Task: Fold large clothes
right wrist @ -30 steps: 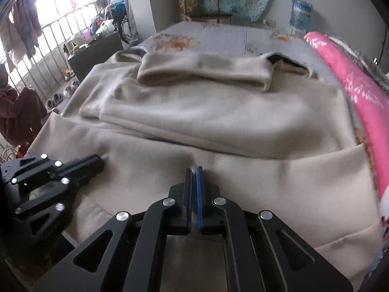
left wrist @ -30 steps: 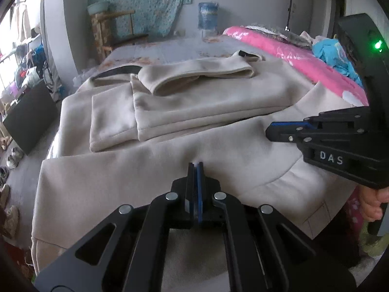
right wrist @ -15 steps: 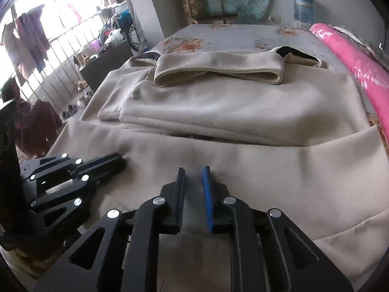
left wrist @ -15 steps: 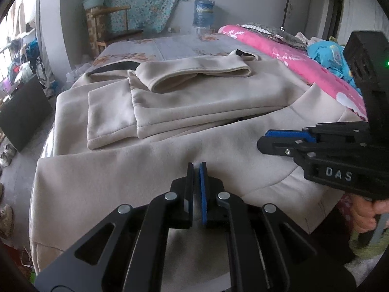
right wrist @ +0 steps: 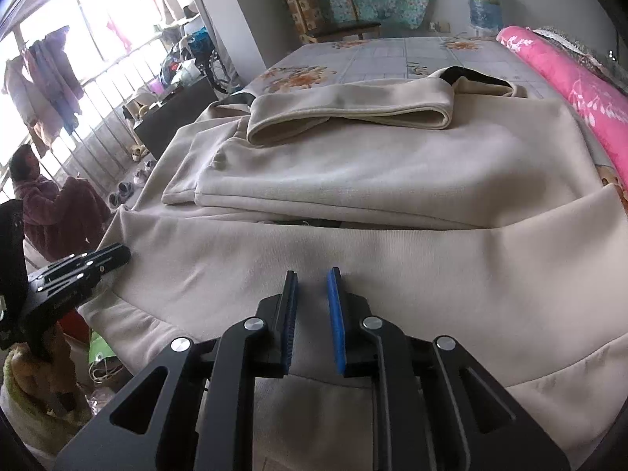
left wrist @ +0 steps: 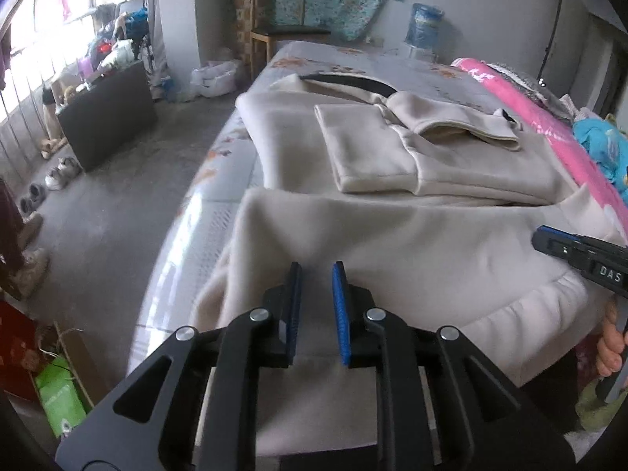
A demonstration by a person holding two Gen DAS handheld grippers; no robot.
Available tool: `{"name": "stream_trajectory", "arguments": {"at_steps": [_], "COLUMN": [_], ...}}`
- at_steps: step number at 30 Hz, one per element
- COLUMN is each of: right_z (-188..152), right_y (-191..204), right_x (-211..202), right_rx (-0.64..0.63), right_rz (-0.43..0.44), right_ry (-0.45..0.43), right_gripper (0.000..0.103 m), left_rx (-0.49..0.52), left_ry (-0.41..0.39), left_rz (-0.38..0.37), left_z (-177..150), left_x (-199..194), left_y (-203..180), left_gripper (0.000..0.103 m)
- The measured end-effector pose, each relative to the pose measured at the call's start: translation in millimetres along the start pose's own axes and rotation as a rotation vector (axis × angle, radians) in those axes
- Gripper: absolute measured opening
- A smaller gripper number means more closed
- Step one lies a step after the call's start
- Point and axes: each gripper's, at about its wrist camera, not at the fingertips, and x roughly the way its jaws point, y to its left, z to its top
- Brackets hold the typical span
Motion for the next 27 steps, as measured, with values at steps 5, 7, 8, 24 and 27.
{"name": "stream_trajectory", "arguments": {"at_steps": [5, 7, 8, 24, 27], "right_z": [-1, -1, -1, -1, -4], "right_y": [-3, -5, -5, -47, -89], "right_x": [0, -1, -1, -44, -44], "right_rx": [0.006, 0.009, 0.009, 0.037, 0.1], "right_rz": [0.016, 0.023, 0.025, -0.176, -0.293], "right_ry": [-0.005, -0.005, -0.004, -0.038, -0.006], "right_gripper": [0.016, 0.016, 0.016, 0.019, 0.017], "left_rx": [0.017, 0.034, 0.06, 0.234, 0.236], "left_ry": [0.014, 0.0, -0.029, 0.017, 0.018], "left_rz": [0.073, 0.085, 0.055, -0.167, -0.17], "left_z": [7, 9, 11, -11, -8], "left_x": [7, -2, -12, 6, 6], "left_y": [3, -6, -17, -100, -100], "left_gripper": [0.017, 0.018, 0.019, 0.028, 0.028]}}
